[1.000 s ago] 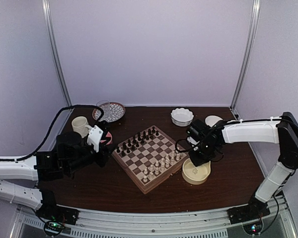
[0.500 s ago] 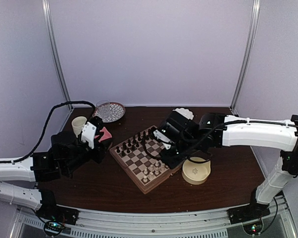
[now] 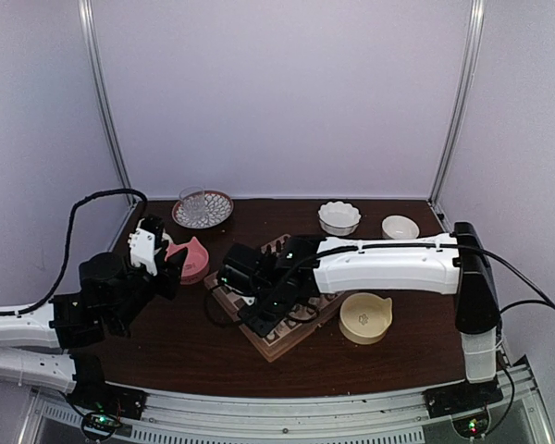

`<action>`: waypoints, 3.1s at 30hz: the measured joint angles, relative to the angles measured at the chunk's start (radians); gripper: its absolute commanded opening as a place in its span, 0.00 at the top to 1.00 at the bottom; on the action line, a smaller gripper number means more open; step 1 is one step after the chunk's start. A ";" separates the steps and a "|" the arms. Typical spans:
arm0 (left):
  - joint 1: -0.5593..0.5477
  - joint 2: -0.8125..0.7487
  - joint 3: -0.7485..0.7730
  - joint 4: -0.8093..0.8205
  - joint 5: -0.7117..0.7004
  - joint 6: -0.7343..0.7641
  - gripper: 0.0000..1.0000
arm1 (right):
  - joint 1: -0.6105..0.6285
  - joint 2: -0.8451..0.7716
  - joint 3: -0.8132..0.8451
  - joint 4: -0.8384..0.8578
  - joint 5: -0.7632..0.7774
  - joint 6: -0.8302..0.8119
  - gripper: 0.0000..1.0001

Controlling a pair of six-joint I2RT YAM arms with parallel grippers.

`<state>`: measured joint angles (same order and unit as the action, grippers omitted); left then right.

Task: Set up the chess pieces on the board
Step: Place the pawn on a2, then reset both arms

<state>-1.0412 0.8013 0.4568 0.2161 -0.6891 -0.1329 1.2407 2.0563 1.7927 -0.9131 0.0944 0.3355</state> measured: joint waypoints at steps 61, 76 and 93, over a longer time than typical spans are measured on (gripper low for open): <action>0.001 -0.042 -0.103 0.227 -0.196 0.000 0.55 | -0.069 0.196 0.165 -0.083 -0.089 -0.042 0.71; 0.001 -0.042 -0.102 0.223 -0.168 0.006 0.55 | -0.073 0.060 0.224 -0.103 0.042 -0.095 0.67; 0.003 -0.026 -0.088 0.119 0.011 0.055 0.03 | -0.548 -0.943 -1.012 0.748 0.406 -0.238 0.01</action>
<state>-1.0382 0.7750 0.3687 0.3351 -0.6785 -0.0776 0.6930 1.1137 0.7807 -0.1646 0.5003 0.0971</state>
